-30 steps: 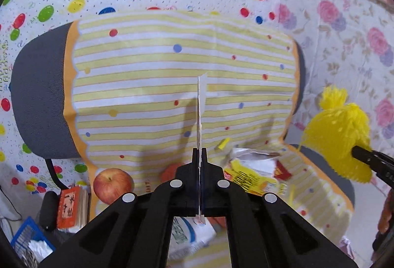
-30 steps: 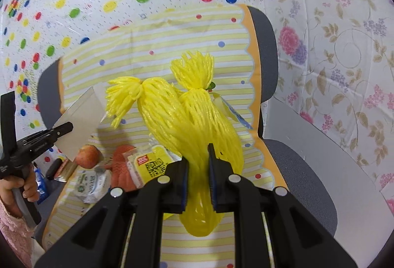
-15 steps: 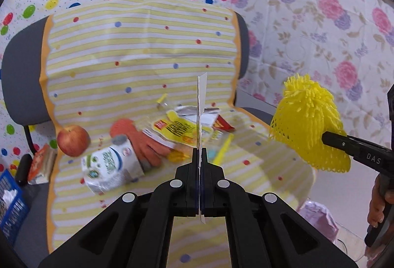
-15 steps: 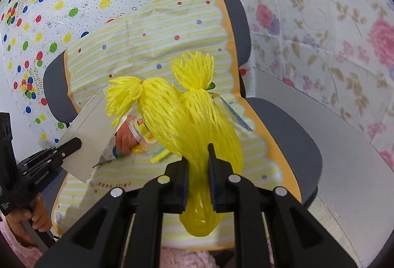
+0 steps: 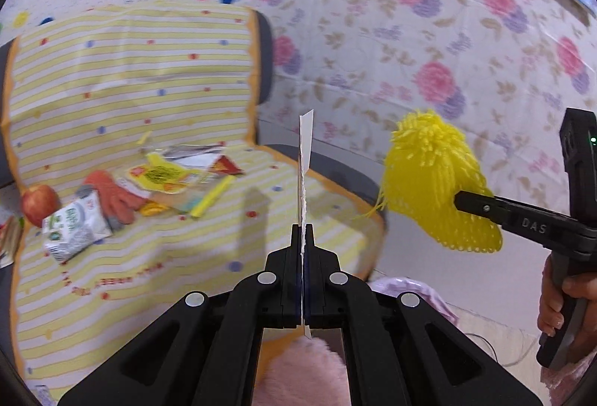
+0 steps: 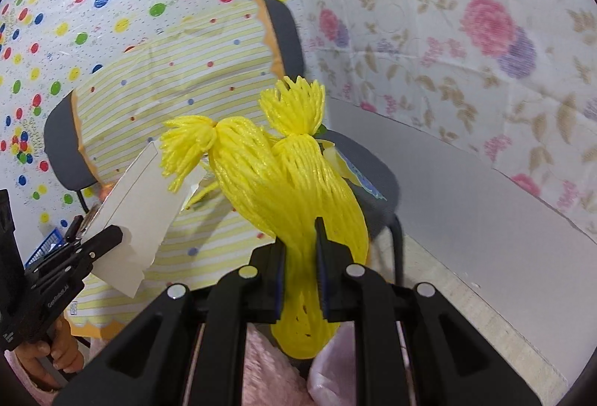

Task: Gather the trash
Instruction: 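Carry the net and envelope to the pink bin and release both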

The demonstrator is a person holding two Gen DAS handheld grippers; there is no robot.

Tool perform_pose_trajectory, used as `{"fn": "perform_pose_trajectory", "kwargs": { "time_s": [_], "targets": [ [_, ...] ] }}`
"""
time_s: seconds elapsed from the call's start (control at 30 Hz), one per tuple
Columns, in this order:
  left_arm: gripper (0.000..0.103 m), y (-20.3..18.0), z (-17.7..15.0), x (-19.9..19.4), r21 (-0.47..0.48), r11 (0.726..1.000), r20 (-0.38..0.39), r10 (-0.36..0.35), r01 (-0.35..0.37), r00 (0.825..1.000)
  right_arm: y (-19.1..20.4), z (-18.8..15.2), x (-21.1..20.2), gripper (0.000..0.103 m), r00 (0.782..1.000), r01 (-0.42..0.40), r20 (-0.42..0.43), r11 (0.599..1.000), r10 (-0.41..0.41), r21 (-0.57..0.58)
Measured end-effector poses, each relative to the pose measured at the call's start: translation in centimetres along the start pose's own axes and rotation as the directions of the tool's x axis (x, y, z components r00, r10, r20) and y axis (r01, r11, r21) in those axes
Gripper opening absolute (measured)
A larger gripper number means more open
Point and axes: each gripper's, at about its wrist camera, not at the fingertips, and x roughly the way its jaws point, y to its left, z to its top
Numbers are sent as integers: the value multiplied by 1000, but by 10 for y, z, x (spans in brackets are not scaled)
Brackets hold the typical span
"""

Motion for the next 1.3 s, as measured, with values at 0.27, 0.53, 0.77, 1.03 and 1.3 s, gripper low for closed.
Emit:
{"fn": "perform_pose_trajectory", "kwargs": {
  "time_s": [0.27,0.53,0.77,1.03,1.3],
  "targets": [
    [1,-65,-31,31,76,984,-63,-160,164,985,-52,-55,-32,14,990,142,-44,983,-137,117],
    [1,-97,-55,50,106,975,-113,-184,196,976,-74,-86,-47,15,980,201,-52,965,-194,170],
    [1,-108,-57,71,98,974,-173,-185,204,967,-86,-95,-24,16,981,176,-118,964,-154,197],
    [6,-116,-51,96,91,968,-218,-209,233,953,-99,-97,2,19,980,159,-156,961,-125,225],
    [41,-92,-44,89,26,982,-187,-177,185,966,-99,-98,9,47,978,157,-170,963,-121,220]
  ]
}}
